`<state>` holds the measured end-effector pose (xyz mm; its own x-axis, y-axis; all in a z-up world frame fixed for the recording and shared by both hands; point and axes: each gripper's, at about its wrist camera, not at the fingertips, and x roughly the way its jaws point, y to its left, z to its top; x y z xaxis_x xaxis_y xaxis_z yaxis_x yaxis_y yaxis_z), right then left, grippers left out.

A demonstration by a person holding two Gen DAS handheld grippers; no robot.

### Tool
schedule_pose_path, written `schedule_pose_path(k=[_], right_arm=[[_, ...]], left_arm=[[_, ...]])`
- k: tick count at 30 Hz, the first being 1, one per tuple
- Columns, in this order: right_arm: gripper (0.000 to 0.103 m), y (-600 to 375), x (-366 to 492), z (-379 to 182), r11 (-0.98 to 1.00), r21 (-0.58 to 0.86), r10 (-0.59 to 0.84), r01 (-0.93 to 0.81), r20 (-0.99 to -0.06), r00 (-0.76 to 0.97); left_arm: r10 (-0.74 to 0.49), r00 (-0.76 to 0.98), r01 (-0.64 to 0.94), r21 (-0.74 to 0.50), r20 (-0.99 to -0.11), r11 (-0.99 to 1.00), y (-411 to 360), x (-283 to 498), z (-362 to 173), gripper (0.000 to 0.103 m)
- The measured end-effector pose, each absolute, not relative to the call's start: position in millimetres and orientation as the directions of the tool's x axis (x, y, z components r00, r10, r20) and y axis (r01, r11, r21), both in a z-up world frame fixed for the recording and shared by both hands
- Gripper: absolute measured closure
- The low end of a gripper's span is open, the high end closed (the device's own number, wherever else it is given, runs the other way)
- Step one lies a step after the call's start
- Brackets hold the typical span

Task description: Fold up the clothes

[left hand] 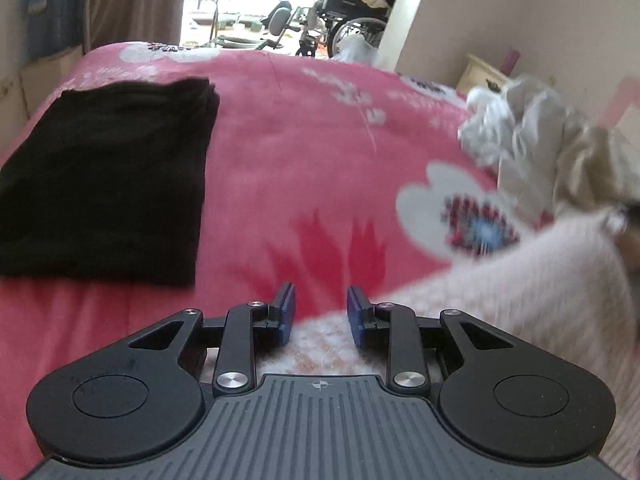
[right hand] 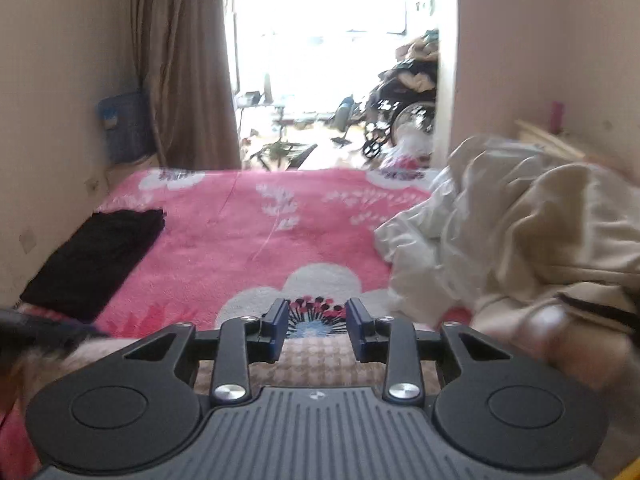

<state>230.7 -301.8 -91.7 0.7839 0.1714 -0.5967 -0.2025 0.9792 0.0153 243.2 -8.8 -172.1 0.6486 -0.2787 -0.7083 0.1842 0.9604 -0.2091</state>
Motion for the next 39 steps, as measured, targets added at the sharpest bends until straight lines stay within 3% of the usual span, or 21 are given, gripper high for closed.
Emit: schedule_pose_path(k=[2,5,7,9,14,15,18,21,24,26,29,31,33,36,39], right_arm=[[0.072,-305.0,239.2,-132.2,0.980,-0.044,0.114,-0.193,-0.674,0.730],[0.072,-327.7,230.8,-184.9,0.988,-0.001,0.108,-0.156,-0.719,0.686],[0.072,-339.7,232.4,-174.0,0.990,0.066,0.132,-0.122,-0.730,0.671],[0.072,-334.0,237.0,-155.0,0.990,0.005,0.096,-0.138,-0.741,0.664],[0.072,-315.7,257.0,-103.4,0.981,0.018,0.164,-0.194,-0.617,0.770],[0.072,-308.3,263.7,-105.3,0.975,0.001,0.177,-0.224,-0.612,0.770],[0.075,-298.1,285.5,-161.6,0.961,-0.130,0.072,-0.244,-0.734,0.675],[0.074,-297.6,286.4,-177.7,0.958,-0.190,0.003,-0.216,-0.744,0.668],[0.078,-277.5,284.0,-135.2,0.957,-0.188,0.015,-0.221,-0.727,0.686],[0.078,-257.2,276.6,-107.0,0.951,-0.126,0.125,-0.282,-0.679,0.723],[0.079,-220.1,264.6,-105.6,0.902,-0.027,0.294,-0.431,-0.691,0.660],[0.081,-203.0,259.9,-155.2,0.892,-0.016,0.271,-0.452,-0.780,0.564],[0.081,-199.2,244.4,-179.4,0.905,-0.065,0.244,-0.420,-0.731,0.638],[0.080,-197.7,251.5,-157.7,0.932,-0.023,0.219,-0.362,-0.760,0.611],[0.081,-196.2,239.3,-129.9,0.928,0.027,0.277,-0.373,-0.719,0.637]], left_arm=[[-0.236,0.691,0.231,-0.101,-0.683,0.968,-21.6,222.8,-172.8,0.075],[-0.214,0.710,0.277,-0.013,-0.671,0.961,-32.5,211.8,-170.8,0.075],[-0.209,0.718,0.282,0.004,-0.664,0.959,-30.3,209.2,-170.6,0.075],[-0.199,0.726,0.286,0.026,-0.658,0.958,-28.4,207.4,-169.9,0.075],[-0.163,0.752,0.290,0.099,-0.639,0.952,-27.5,202.3,-168.3,0.075],[-0.157,0.758,0.292,0.114,-0.633,0.950,-27.8,201.0,-167.6,0.074],[-0.131,0.783,0.290,0.170,-0.608,0.942,-28.2,199.6,-166.5,0.070],[-0.100,0.804,0.261,0.196,-0.587,0.945,-19.2,203.9,-164.5,0.069],[-0.070,0.785,0.210,0.157,-0.616,0.965,1.6,213.2,-165.3,0.069],[-0.071,0.753,0.170,0.089,-0.654,0.981,16.8,222.3,-166.5,0.069],[-0.055,0.728,0.114,0.041,-0.683,0.993,32.1,233.5,-168.9,0.069],[-0.034,0.726,0.081,0.036,-0.687,0.996,39.6,237.9,-170.4,0.070],[-0.047,0.726,0.057,-0.009,-0.687,0.998,48.7,241.7,-170.4,0.070],[-0.076,0.717,0.027,-0.082,-0.693,0.996,61.5,245.4,-170.2,0.070],[-0.103,0.703,-0.004,-0.149,-0.704,0.989,73.6,247.7,-170.3,0.070]])
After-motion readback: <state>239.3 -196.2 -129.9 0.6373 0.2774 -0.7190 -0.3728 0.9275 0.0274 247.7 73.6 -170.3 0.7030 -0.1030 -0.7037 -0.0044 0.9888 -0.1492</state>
